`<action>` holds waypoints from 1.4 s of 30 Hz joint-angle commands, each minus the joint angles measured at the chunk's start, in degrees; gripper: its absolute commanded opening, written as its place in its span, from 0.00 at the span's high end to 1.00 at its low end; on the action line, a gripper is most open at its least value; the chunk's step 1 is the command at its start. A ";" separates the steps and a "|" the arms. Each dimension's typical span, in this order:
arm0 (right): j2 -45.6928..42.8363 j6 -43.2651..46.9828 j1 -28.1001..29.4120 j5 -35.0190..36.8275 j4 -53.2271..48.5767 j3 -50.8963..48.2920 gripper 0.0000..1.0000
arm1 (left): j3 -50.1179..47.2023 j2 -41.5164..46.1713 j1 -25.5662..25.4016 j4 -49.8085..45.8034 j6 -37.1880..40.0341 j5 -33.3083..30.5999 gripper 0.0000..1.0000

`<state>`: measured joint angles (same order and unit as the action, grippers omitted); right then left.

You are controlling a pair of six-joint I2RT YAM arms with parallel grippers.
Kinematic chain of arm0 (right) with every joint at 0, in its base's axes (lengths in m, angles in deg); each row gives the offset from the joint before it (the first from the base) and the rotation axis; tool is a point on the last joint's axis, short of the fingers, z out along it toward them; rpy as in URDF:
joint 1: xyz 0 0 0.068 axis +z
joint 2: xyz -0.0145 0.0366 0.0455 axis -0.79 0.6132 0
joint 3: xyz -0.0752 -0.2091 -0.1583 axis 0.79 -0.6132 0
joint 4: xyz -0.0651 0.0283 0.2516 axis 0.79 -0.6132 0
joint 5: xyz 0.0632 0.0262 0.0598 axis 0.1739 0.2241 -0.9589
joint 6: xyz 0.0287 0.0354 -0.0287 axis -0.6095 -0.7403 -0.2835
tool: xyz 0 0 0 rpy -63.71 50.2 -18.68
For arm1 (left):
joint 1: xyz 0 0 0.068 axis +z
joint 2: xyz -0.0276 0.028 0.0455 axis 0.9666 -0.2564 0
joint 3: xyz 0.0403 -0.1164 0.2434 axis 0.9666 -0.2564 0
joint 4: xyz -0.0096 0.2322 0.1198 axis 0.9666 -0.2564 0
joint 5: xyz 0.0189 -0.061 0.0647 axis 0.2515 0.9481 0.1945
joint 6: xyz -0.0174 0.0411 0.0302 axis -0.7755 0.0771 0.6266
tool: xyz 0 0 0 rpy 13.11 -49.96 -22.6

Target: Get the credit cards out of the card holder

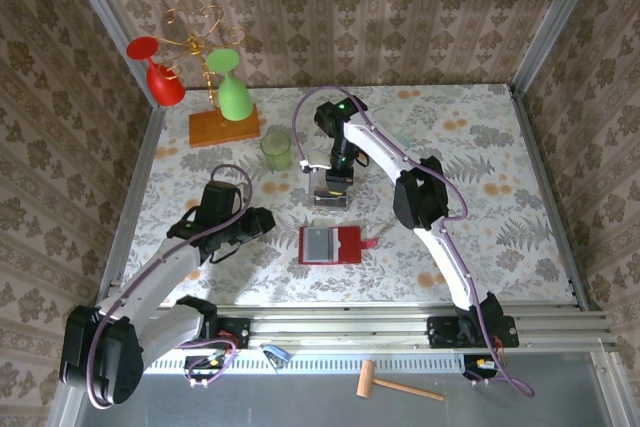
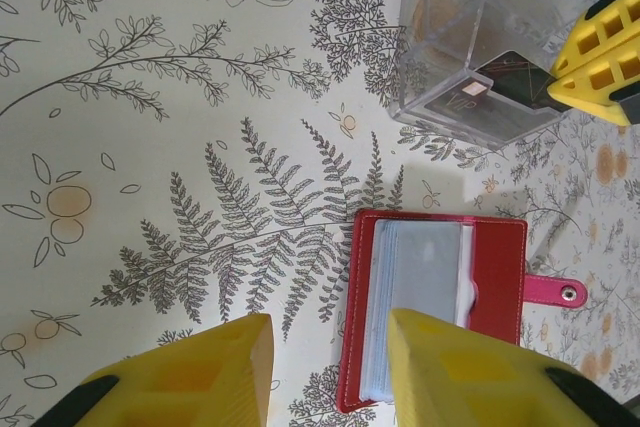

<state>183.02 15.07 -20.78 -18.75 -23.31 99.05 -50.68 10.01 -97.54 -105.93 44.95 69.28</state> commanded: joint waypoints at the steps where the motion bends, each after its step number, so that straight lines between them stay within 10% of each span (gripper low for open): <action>1: 1.31 0.54 -0.11 -0.68 -2.21 1.12 0.84 | -0.65 0.97 0.33 -1.25 -0.68 -0.61 0.64; 20: -16.55 -8.36 0.90 1.25 13.64 -13.83 0.72 | 1.80 -6.04 -2.33 3.85 0.18 1.05 0.65; 42: -37.71 -55.09 5.78 10.13 50.96 -56.73 0.73 | 6.66 -17.77 -8.89 10.24 -0.06 2.62 0.68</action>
<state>148.14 -28.08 -16.83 -13.28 21.95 44.32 -45.98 -6.84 -105.89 -96.81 44.78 70.66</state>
